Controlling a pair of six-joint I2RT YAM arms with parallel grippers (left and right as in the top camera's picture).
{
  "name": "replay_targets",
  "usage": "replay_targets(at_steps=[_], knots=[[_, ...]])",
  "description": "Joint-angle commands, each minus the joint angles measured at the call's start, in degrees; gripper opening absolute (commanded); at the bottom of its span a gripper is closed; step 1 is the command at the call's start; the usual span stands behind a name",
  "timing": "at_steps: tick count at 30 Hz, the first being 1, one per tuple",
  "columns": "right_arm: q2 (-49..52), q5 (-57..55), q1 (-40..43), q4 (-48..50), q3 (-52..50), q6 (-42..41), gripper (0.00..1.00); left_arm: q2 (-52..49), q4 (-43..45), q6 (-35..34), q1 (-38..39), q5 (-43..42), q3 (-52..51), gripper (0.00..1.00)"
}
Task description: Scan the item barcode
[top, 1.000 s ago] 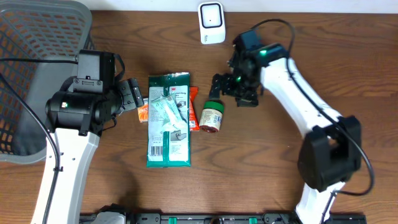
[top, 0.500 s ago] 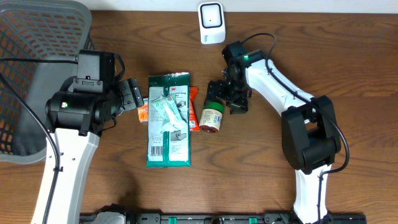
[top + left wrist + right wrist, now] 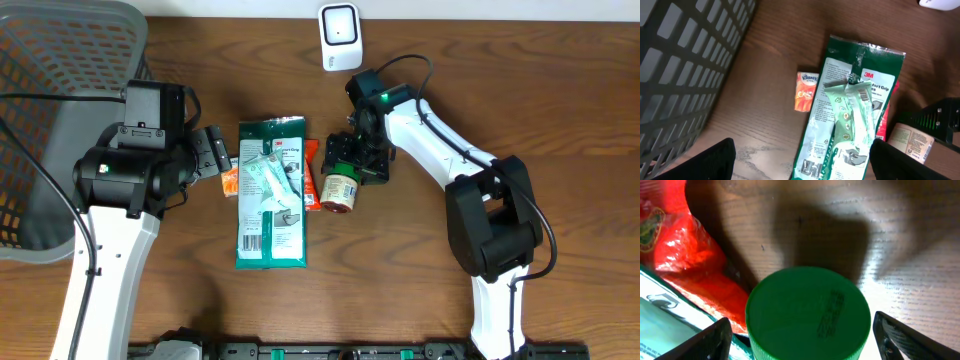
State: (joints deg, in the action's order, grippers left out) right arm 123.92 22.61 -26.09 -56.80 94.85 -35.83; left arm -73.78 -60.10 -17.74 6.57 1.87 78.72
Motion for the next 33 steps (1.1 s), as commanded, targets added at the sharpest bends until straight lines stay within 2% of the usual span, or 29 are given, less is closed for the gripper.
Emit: replay_targets(at_steps=[1, 6, 10, 11, 14, 24, 33], knots=[[2.1, -0.9, -0.5, 0.3, 0.9, -0.8, 0.84, 0.2, -0.2, 0.3, -0.2, 0.6, 1.0, 0.85], [2.4, -0.9, -0.6, 0.4, 0.9, -0.8, 0.73, 0.2, -0.2, 0.3, -0.2, 0.6, 1.0, 0.85], [2.3, -1.4, -0.5, -0.2, 1.0, -0.2, 0.55, 0.2, -0.2, 0.3, -0.2, 0.6, 1.0, 0.85], [2.1, -1.4, -0.3, -0.5, 1.0, 0.1, 0.52, 0.2, -0.2, 0.3, -0.2, 0.6, 1.0, 0.85], [0.4, -1.8, 0.2, -1.4, 1.1, 2.3, 0.5, 0.2, -0.2, 0.3, -0.2, 0.5, 1.0, 0.85], [-8.2, -8.7, 0.2, -5.5, 1.1, 7.2, 0.5, 0.2, -0.2, 0.3, -0.2, 0.6, 1.0, 0.85], [-20.0, -24.5, -2.4, -9.8, 1.1, 8.7, 0.47, 0.2, -0.2, 0.3, -0.2, 0.6, 1.0, 0.85]])
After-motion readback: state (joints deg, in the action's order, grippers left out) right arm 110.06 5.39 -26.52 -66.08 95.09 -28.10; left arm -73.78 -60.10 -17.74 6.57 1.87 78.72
